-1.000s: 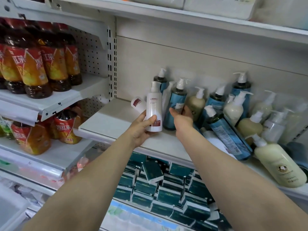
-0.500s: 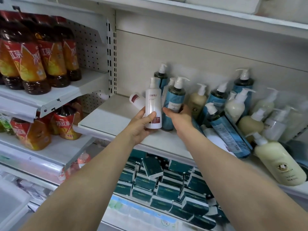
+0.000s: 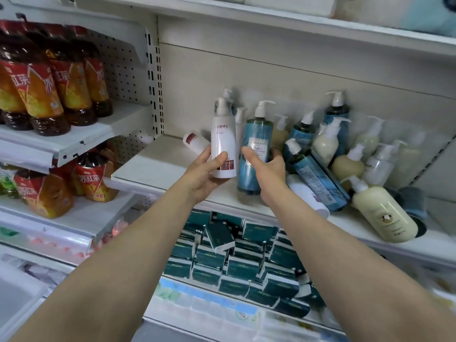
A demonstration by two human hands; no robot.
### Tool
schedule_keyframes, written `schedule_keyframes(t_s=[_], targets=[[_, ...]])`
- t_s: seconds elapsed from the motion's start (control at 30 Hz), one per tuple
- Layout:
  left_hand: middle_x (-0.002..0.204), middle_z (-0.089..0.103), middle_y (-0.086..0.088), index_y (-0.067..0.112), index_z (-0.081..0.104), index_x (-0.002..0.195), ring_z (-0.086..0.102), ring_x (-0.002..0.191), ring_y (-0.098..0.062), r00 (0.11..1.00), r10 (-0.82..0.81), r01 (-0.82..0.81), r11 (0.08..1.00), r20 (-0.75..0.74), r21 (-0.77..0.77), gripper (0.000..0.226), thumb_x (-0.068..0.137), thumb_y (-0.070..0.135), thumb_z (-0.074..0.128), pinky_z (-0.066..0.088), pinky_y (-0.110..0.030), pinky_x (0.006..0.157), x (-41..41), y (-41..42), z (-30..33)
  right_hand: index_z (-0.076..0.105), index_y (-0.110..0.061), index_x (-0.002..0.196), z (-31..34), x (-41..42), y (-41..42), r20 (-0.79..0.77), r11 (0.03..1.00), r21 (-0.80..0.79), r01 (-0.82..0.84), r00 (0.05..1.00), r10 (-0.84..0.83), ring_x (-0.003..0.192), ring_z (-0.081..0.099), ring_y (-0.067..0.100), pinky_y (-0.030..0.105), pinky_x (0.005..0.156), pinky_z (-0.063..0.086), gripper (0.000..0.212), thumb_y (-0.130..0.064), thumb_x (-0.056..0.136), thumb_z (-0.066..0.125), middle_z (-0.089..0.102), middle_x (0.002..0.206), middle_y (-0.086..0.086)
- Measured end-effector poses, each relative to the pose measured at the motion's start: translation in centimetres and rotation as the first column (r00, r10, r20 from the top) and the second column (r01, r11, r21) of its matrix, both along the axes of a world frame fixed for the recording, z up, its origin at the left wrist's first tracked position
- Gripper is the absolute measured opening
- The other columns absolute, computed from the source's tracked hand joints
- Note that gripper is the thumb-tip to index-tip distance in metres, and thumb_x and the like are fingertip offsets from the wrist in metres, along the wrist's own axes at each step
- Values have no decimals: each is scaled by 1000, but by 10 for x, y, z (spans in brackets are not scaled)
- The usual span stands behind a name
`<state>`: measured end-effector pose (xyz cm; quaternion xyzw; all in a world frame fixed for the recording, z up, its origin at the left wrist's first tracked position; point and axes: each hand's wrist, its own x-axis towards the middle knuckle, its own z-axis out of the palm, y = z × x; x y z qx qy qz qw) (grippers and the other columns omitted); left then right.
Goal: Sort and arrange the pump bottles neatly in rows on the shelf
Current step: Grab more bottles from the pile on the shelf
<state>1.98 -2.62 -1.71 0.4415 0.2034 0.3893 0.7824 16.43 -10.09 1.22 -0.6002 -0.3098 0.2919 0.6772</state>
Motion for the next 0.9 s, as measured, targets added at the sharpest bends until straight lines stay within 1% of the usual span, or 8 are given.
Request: schedule_keyframes(t_s=[0.07,0.13,0.27,0.4,0.57,0.67,0.77,0.9], targets=[[134,63,-11,27,53,141,63,116,-26,1000,2,-2,1000,4,5,59,85,21,71,56,-41,90,3,-12,4,56,-19,121,5,2,-12,-19,999,33,-2,1000,3,88,70,8,19,64,53,53,-28,79,86,70,105,-3],[135,61,-11,28,53,141,62,117,-27,1000,4,-4,1000,0,17,61,83,21,73,57,-40,87,7,-24,9,56,-18,123,11,5,-23,-52,999,49,3,999,-1,88,70,9,20,64,54,55,-30,79,85,70,104,-4],[125,67,-7,29,56,136,64,111,-24,1000,11,-11,999,-3,39,58,82,22,72,56,-42,91,17,-55,24,55,-18,124,24,15,-56,-45,998,64,20,999,-17,91,69,13,28,71,56,57,-35,78,85,69,107,-2],[125,68,-8,27,53,141,65,112,-25,1000,-13,13,999,13,51,61,83,21,72,56,-44,92,41,-90,39,57,-17,125,36,39,-96,-5,996,79,45,999,-44,95,69,15,31,77,57,59,-43,79,83,70,112,0],[124,68,-10,26,52,140,66,107,-26,999,-46,47,998,-18,52,66,78,24,75,57,-43,85,83,-151,49,64,-20,116,46,77,-159,-36,995,89,43,999,-40,95,72,18,35,79,61,40,-47,88,73,73,109,1],[119,69,-8,24,53,139,68,101,-24,996,-85,86,994,-27,69,54,87,20,69,59,-41,83,111,-190,56,63,-24,105,49,101,-200,-63,993,94,77,995,-71,94,72,19,35,77,61,27,-48,92,67,73,104,1],[118,70,-9,24,54,138,70,99,-25,991,-134,134,988,-12,71,47,94,17,65,60,-43,81,140,-229,60,64,-18,113,50,127,-242,-86,989,102,110,991,-102,95,73,21,35,75,61,34,-47,95,64,74,106,3],[122,67,-9,26,50,142,66,104,-23,981,-189,191,979,-33,73,50,95,18,63,55,-45,94,182,-279,57,63,-13,121,48,165,-303,-133,984,115,134,984,-119,93,71,23,35,75,60,35,-40,98,62,73,109,7]])
